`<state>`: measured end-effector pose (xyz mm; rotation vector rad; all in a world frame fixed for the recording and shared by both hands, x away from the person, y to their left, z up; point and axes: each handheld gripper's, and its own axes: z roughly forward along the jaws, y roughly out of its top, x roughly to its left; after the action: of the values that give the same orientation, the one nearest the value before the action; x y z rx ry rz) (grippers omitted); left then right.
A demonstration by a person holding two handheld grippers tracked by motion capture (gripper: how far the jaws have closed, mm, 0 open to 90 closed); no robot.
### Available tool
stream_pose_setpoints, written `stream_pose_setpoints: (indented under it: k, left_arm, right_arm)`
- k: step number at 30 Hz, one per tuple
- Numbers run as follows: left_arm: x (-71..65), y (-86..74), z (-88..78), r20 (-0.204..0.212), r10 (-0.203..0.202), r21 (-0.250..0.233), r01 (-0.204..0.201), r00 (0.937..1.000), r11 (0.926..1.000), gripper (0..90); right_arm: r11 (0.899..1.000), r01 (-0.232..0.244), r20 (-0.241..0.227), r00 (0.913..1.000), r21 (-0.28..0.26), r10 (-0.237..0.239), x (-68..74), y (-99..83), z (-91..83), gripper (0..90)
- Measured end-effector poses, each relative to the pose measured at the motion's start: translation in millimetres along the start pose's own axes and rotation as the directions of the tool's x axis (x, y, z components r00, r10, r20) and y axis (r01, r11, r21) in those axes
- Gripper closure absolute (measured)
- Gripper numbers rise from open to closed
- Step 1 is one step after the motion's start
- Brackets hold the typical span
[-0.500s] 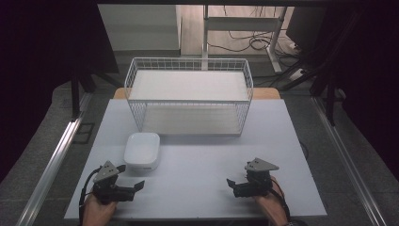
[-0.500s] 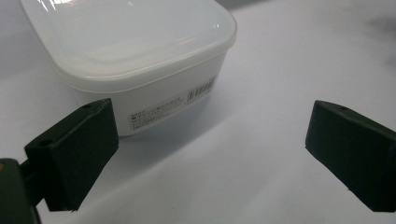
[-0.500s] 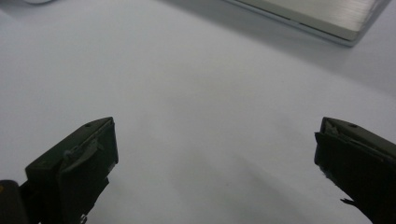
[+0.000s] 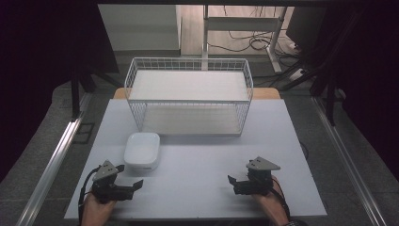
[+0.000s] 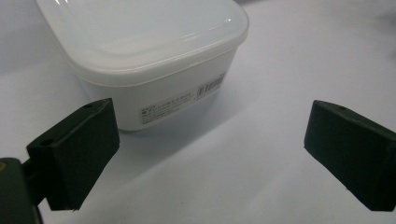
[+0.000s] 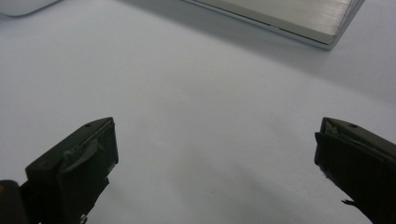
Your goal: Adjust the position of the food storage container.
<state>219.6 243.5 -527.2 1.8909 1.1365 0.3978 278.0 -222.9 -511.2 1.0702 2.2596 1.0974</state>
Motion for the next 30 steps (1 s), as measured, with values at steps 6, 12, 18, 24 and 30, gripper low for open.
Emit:
stream_pose_setpoints:
  k: [6,12,18,24,30]
  left_arm:
    - [2.6,1.5,-2.6,-0.014,-0.005,0.018,0.005,0.9999,0.9998,2.3]
    - [5.3,4.8,-9.6,-0.051,0.006,0.029,-0.004,0.9987,0.9996,10.8]
    - [13.2,5.1,-16.2,-0.06,-0.015,0.02,0.017,0.9981,0.9997,20.3]
    - [22.0,7.9,-21.0,-0.086,-0.031,0.005,0.032,0.9958,0.9995,25.5]
    - [33.6,8.5,-21.8,-0.087,-0.071,-0.003,0.071,0.9937,0.9975,33.7]
  right_arm:
    - [1.0,0.002,0.008,1.0,-0.006,-0.002,1.4,0.9,1.3,0.0]
    - [1.0,0.006,0.037,0.9993,-0.021,-0.005,2.7,3.0,1.9,0.0]
    - [1.0,0.017,0.038,0.9991,-0.022,-0.017,4.5,5.8,0.5,0.0]
    - [1.0,0.025,0.01,0.9996,-0.002,-0.025,7.6,9.3,0.7,0.0]
    - [0.999,0.045,-0.012,0.9989,-0.002,-0.045,10.9,15.3,0.5,0.2]
